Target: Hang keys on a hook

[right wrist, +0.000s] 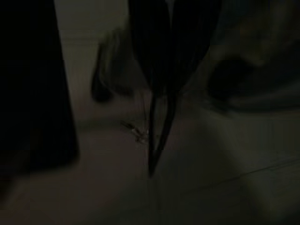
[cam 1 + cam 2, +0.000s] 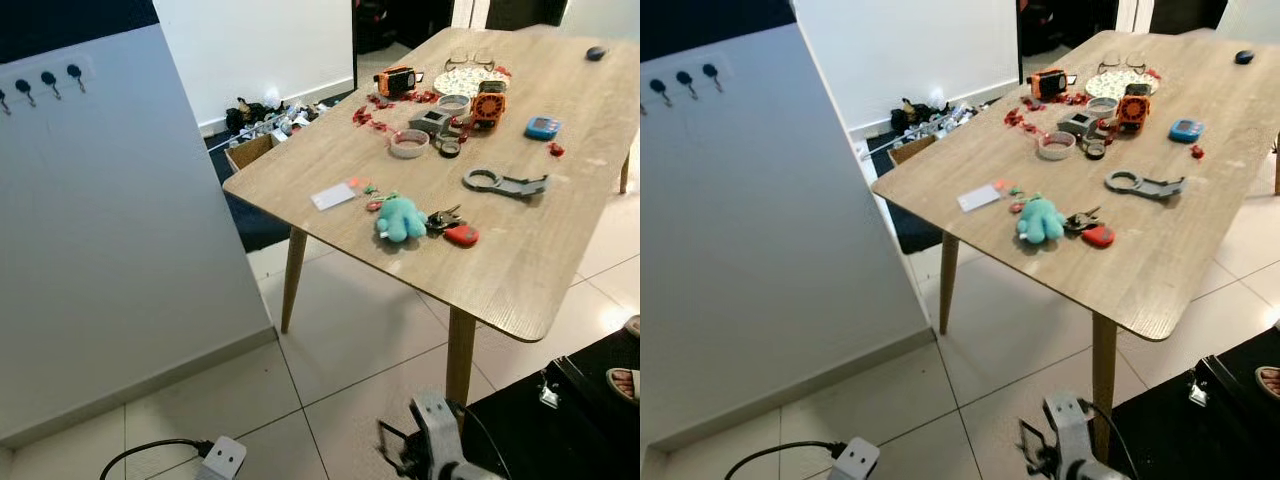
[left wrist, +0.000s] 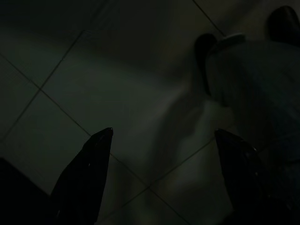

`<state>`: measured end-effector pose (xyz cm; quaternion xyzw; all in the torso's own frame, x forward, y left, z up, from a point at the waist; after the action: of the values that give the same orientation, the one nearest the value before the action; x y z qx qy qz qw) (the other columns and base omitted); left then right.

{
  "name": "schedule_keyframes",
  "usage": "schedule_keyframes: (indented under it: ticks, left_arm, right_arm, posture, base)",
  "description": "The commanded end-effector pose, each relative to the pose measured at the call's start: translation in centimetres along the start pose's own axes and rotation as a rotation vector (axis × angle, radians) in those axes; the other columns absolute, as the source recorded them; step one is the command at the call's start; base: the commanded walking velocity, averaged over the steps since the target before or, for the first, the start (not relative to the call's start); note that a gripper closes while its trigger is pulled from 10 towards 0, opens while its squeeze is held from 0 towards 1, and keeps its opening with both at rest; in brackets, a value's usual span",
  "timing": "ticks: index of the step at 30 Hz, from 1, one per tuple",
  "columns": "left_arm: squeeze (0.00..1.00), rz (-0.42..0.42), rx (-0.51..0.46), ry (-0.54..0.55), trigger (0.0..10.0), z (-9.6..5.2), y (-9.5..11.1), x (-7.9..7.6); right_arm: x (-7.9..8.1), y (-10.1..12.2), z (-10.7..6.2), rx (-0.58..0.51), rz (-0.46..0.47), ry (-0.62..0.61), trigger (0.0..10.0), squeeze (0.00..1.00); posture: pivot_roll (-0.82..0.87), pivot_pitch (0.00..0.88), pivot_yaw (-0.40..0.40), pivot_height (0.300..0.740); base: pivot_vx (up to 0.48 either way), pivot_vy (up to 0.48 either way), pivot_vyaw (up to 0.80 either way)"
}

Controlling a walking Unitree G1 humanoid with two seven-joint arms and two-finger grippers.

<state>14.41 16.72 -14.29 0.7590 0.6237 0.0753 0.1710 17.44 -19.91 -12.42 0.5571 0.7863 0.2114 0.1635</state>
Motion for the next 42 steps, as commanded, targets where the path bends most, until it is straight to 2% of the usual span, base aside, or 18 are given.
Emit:
schedule_keyframes:
  ticks: [1,2,4,5,6,8,12,18,19,20,24,28,32,37,40,42]
  left_arm:
    - [0.0,0.031,-0.017,0.02,10.0,0.0,0.4,0.3]
    - [0.0,0.051,-0.029,0.032,10.0,0.0,0.6,0.3]
    - [0.0,0.051,-0.029,0.032,10.0,0.0,0.6,0.3]
    - [0.0,0.064,-0.038,0.043,10.0,0.0,0.7,0.4]
    - [0.0,0.064,-0.038,0.043,10.0,0.0,0.7,0.4]
    - [0.0,0.115,-0.04,0.075,10.0,0.0,0.8,0.7]
    - [0.0,0.158,-0.015,0.099,10.0,-0.4,-1.1,1.5]
    - [0.0,0.206,-0.008,0.1,10.0,-0.5,-1.2,1.8]
    - [0.0,0.258,-0.031,0.102,10.0,-0.5,-0.1,2.1]
    - [0.0,0.258,-0.031,0.102,10.0,-0.5,-0.1,2.1]
    - [0.0,0.284,-0.118,0.113,10.0,-0.5,3.6,2.1]
    - [0.0,0.308,-0.15,0.105,10.0,-0.5,5.2,1.9]
    - [0.0,0.32,-0.157,0.102,10.0,-0.5,5.8,1.9]
    - [0.0,0.302,-0.16,0.105,10.0,-0.5,5.8,1.8]
    - [0.0,0.285,-0.156,0.109,10.0,-0.5,5.4,1.9]
    - [0.0,0.243,-0.143,0.124,10.0,-0.5,4.2,2.2]
  right_arm:
    - [0.5,-2.7,-0.3,0.095,0.057,-0.03,10.0,0.0]
    - [0.5,-4.0,-0.6,0.142,0.05,-0.052,10.0,0.0]
    - [0.5,-4.0,-0.6,0.142,0.05,-0.052,10.0,0.0]
    - [0.5,-4.7,-0.7,0.166,0.049,-0.066,10.0,0.0]
    - [0.5,-4.7,-0.7,0.166,0.049,-0.066,10.0,0.0]
    - [0.6,-4.4,-0.6,0.153,0.038,-0.077,10.0,0.0]
    - [0.5,-3.8,-0.4,0.151,-0.052,-0.08,10.0,0.0]
    - [0.6,-3.2,-0.1,0.15,-0.109,-0.091,10.0,0.0]
    - [0.7,-2.6,0.1,0.135,-0.109,-0.108,10.0,0.0]
    - [0.7,-2.6,0.1,0.135,-0.109,-0.108,10.0,0.0]
    - [0.6,-3.1,-0.1,0.158,-0.129,-0.121,10.0,0.0]
    - [0.5,-3.6,-0.2,0.176,-0.127,-0.133,10.0,0.0]
    - [0.3,-3.6,-0.3,0.173,-0.105,-0.151,10.0,0.0]
    - [0.3,-4.4,-0.5,0.199,-0.133,-0.142,10.0,0.0]
    - [0.3,-4.6,-0.5,0.212,-0.16,-0.132,10.0,0.0]
    - [0.4,-4.4,-0.5,0.211,-0.196,-0.115,10.0,0.0]
  posture:
    - [-0.11,0.029,0.128,0.74]
    - [-0.11,0.031,0.127,0.74]
    - [-0.11,0.031,0.127,0.74]
    - [-0.12,0.035,0.122,0.74]
    - [-0.12,0.035,0.122,0.74]
    - [-0.14,0.055,0.123,0.74]
    - [-0.18,0.065,0.139,0.74]
    - [-0.25,0.055,0.174,0.74]
    - [-0.26,0.044,0.178,0.74]
    - [-0.26,0.044,0.178,0.74]
    - [-0.29,0.0,0.193,0.74]
    - [-0.31,0.0,0.217,0.74]
    - [-0.31,0.0,0.218,0.74]
    - [-0.27,0.0,0.195,0.74]
    - [-0.22,0.0,0.162,0.74]
    - [-0.17,0.0,0.134,0.74]
  base:
    - [0.0,0.0,0.0]
    - [0.0,0.0,0.0]
    - [0.0,0.0,0.0]
    - [0.0,0.0,0.0]
    - [0.0,0.0,0.0]
    - [0.0,0.0,0.0]
    - [0.0,0.0,0.0]
    - [0.0,0.0,0.0]
    - [0.0,0.0,0.0]
    - [0.0,0.0,0.0]
    - [0.0,0.0,0.0]
    - [0.0,0.0,0.0]
    - [0.0,0.0,0.0]
    - [0.0,0.0,0.0]
    - [0.0,0.0,0.0]
    - [0.0,0.0,0.0]
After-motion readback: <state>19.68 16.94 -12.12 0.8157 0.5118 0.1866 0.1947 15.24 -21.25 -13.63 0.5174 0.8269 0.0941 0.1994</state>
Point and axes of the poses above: a point about 5 cm out from each wrist's last joint towards the gripper, its own z axis pointing out of the wrist towards the gripper, its own y axis along the axis of the wrist's last joint, x = y × z, the point moved 4 cm from there along z, pointing out of the wrist towards the gripper, and after that the axes turned 14 degrees about -z, right-handed, at the moved point
